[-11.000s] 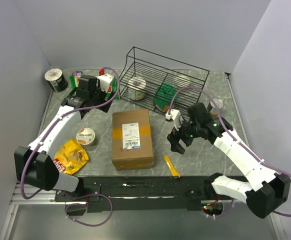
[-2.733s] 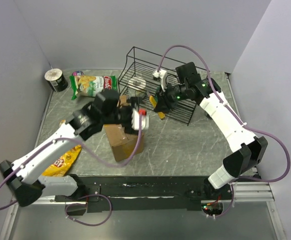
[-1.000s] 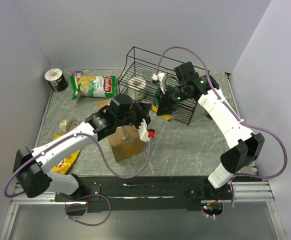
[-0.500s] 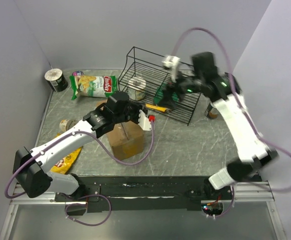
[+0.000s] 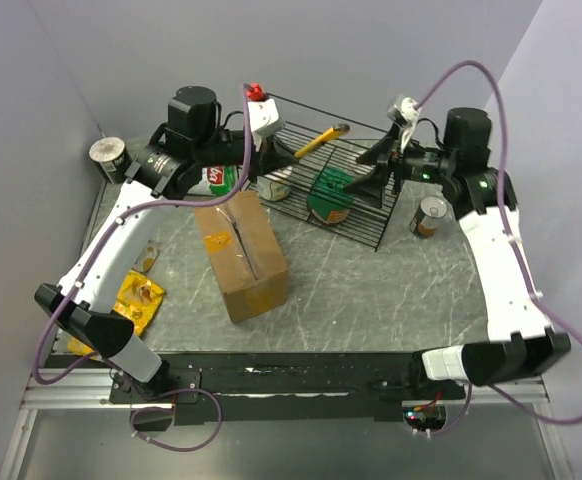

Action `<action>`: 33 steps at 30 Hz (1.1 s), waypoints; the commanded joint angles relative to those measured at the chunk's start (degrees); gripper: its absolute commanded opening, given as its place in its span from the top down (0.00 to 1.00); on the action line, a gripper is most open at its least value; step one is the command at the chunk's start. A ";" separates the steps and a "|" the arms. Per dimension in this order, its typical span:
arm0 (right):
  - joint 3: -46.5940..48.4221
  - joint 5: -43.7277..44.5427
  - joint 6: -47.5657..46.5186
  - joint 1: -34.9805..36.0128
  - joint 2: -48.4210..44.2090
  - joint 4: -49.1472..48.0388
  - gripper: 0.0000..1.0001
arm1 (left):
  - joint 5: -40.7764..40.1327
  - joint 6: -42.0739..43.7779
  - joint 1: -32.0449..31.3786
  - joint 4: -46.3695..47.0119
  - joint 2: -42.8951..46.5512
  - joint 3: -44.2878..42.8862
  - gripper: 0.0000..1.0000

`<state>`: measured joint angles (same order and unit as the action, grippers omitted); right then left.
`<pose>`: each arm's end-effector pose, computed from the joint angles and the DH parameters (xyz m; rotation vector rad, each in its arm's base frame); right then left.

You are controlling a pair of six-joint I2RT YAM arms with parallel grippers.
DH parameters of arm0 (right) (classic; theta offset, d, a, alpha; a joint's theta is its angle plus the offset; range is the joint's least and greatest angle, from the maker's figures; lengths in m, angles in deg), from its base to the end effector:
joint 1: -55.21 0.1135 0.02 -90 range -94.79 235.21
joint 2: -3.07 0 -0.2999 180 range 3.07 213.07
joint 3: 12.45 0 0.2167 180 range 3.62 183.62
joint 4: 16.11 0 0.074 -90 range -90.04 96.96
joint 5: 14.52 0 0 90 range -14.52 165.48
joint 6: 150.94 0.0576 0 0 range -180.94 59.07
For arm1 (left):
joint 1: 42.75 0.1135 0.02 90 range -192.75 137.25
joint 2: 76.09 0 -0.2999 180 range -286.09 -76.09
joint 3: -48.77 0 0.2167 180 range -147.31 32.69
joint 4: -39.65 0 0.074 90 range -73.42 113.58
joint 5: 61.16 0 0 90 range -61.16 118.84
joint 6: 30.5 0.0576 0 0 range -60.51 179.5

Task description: Unpack the express box

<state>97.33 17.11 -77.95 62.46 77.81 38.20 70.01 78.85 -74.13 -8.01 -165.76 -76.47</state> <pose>0.2089 0.0760 0.4929 -1.0127 1.5154 0.8406 0.2443 -0.1934 0.5149 1.2076 1.3292 -0.7874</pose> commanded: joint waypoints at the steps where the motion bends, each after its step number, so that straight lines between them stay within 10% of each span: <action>1: 1.04 -8.08 4.01 0.40 1.11 -3.35 0.05 | 14.81 -8.64 1.67 -6.28 -2.70 -1.66 0.99; 13: 6.92 -10.28 -12.86 11.28 2.25 11.31 0.18 | 16.31 5.96 0.61 -16.22 -3.41 -0.97 0.99; 33: 3.41 -2.37 -6.63 15.17 1.81 5.18 0.32 | 18.68 4.30 -0.79 -12.53 -0.51 1.15 0.99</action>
<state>101.51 13.46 -86.30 76.84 79.82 45.17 86.03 84.66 -74.67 -24.60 -168.49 -75.27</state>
